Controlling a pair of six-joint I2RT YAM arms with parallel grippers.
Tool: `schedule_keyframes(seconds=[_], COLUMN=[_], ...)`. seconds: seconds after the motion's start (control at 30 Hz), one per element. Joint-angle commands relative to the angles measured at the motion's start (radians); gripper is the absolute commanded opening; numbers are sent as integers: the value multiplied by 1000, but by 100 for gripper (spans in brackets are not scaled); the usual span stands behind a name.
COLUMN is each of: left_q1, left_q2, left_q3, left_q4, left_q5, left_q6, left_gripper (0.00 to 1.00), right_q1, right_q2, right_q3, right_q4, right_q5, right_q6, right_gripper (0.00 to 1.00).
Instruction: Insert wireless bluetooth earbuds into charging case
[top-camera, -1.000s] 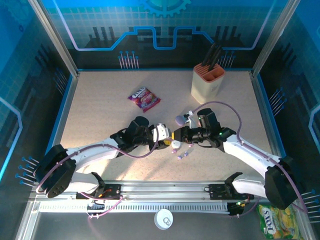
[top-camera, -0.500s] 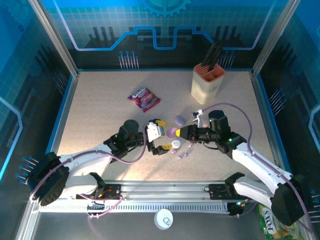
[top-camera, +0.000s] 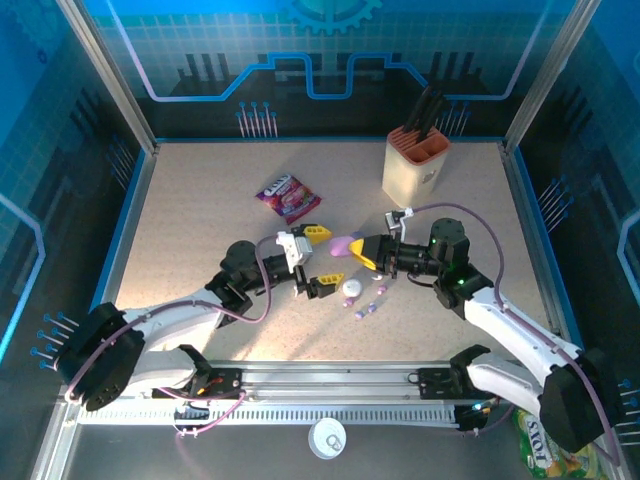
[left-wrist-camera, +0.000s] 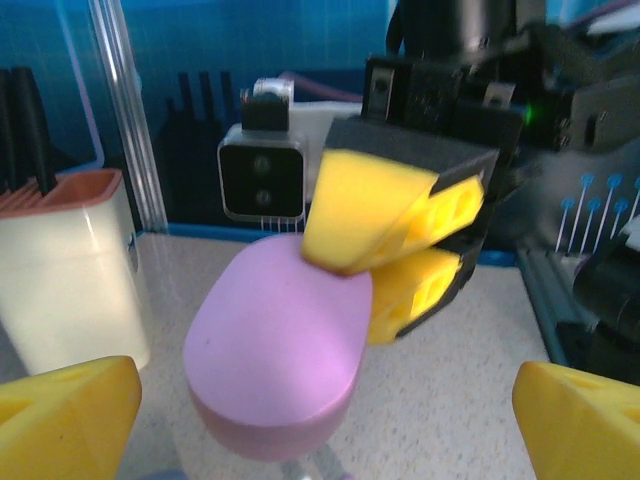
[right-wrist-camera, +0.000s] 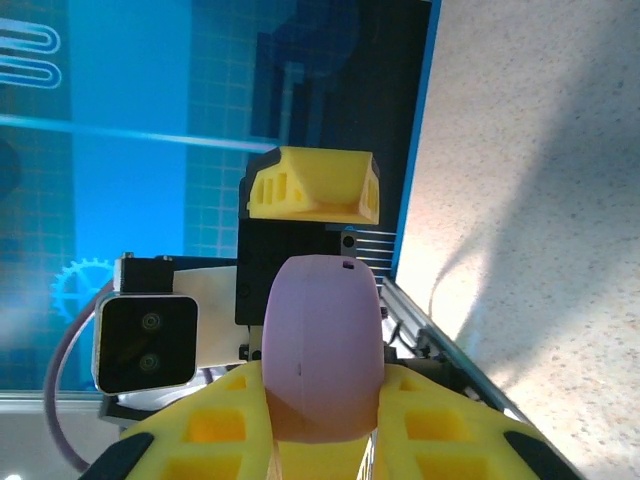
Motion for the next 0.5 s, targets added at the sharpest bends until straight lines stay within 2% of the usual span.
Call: schedule_keyframes(seconds=[0.0,0.17,0.33,0.47], left_q1=[16,44,46,45], left_q2=[44,156,205,215], left_q3=[-22,-19,46,57], left_q4=[210,442,453,453], left_q5=[50,71,105,102], left_q6=[-87,-161,-195,-164], left_gripper=[94,87,79,74], right_q1=[-14,-12,-12,-15], right_q2=[19,49,45,30], right_q3=[-27,-52,-52,-58], right_q4=[189,356,401,399], right_q5=[-30,-14,-15,-13], right_q6=[131,245,297,312], right_gripper=[19,18,15,15])
